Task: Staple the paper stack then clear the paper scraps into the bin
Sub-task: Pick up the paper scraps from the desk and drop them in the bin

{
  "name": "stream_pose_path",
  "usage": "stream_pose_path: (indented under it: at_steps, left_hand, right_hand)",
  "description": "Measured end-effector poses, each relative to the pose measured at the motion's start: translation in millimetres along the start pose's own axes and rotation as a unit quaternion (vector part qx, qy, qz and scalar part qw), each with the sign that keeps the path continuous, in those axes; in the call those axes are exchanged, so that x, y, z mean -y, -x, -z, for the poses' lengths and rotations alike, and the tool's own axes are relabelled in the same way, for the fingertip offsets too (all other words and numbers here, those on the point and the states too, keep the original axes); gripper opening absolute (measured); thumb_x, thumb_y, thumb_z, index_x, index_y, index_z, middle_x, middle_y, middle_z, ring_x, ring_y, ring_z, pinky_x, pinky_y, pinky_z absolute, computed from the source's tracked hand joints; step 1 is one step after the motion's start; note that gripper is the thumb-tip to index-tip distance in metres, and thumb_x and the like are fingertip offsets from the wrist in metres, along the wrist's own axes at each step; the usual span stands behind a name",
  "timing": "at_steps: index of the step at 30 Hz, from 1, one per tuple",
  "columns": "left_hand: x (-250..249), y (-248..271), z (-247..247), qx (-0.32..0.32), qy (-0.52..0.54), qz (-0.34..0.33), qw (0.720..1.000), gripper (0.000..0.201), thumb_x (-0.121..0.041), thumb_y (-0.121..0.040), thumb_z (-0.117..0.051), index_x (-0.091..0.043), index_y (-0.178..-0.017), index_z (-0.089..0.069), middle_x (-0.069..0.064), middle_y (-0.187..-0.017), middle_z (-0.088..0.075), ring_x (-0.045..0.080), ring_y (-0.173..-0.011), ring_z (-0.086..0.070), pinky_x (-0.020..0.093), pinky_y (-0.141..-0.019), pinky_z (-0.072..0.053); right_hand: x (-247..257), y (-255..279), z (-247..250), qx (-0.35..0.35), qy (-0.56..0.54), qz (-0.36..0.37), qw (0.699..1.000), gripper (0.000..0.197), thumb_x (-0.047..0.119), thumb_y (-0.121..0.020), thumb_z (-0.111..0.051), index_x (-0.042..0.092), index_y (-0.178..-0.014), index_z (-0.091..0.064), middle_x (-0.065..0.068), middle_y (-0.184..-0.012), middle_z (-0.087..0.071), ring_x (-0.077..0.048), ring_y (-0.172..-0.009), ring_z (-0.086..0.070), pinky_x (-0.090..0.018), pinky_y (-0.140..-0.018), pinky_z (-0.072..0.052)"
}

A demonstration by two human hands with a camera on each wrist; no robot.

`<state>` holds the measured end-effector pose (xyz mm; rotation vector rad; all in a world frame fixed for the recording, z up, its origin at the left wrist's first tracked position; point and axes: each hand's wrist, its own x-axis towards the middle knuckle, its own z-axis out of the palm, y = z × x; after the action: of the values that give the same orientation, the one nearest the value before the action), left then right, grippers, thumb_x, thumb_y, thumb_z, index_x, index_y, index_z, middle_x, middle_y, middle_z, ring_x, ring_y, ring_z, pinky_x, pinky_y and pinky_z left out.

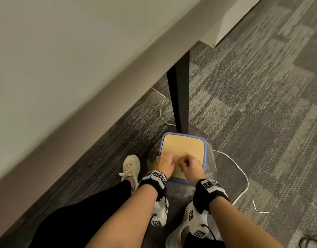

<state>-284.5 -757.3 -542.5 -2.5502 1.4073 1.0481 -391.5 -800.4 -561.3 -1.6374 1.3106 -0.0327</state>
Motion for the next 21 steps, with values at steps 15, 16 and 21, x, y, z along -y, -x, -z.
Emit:
stream_pose_path:
  at_steps: [15, 16, 21]
  left_hand:
    - [7.6, -4.3, -4.0, 0.002, 0.029, -0.013, 0.999, 0.037, -0.01, -0.09, -0.05, -0.028, -0.119, -0.065, 0.008, -0.126, -0.065, 0.031, -0.115, -0.06, 0.037, -0.095, -0.048]
    - [7.8, -4.6, -3.9, 0.0, 0.029, -0.014, 0.999, 0.037, -0.01, -0.09, -0.05, -0.027, -0.119, -0.065, 0.007, -0.126, -0.065, 0.031, -0.115, -0.06, 0.037, -0.095, -0.048]
    - [7.2, -5.7, -1.6, -0.004, 0.033, -0.015, 0.999, 0.037, -0.009, -0.09, -0.051, -0.027, -0.12, -0.065, 0.007, -0.126, -0.064, 0.031, -0.114, -0.06, 0.036, -0.094, -0.048]
  right_hand:
    - [0.5, 7.0, 8.4, -0.023, 0.099, -0.04, 0.994, 0.019, 0.014, -0.087, -0.052, 0.019, -0.098, -0.067, -0.008, -0.1, -0.072, -0.031, -0.096, -0.064, -0.035, -0.078, -0.051]
    - [1.7, 6.4, 8.4, -0.026, 0.097, -0.044, 0.994, 0.014, 0.016, -0.086, -0.054, 0.018, -0.095, -0.065, -0.009, -0.096, -0.072, -0.032, -0.093, -0.064, -0.035, -0.076, -0.051]
    - [0.9, 3.7, 5.9, -0.019, 0.129, -0.033, 0.991, 0.022, 0.012, -0.087, -0.047, 0.017, -0.101, -0.064, -0.009, -0.102, -0.071, -0.032, -0.096, -0.063, -0.037, -0.079, -0.052]
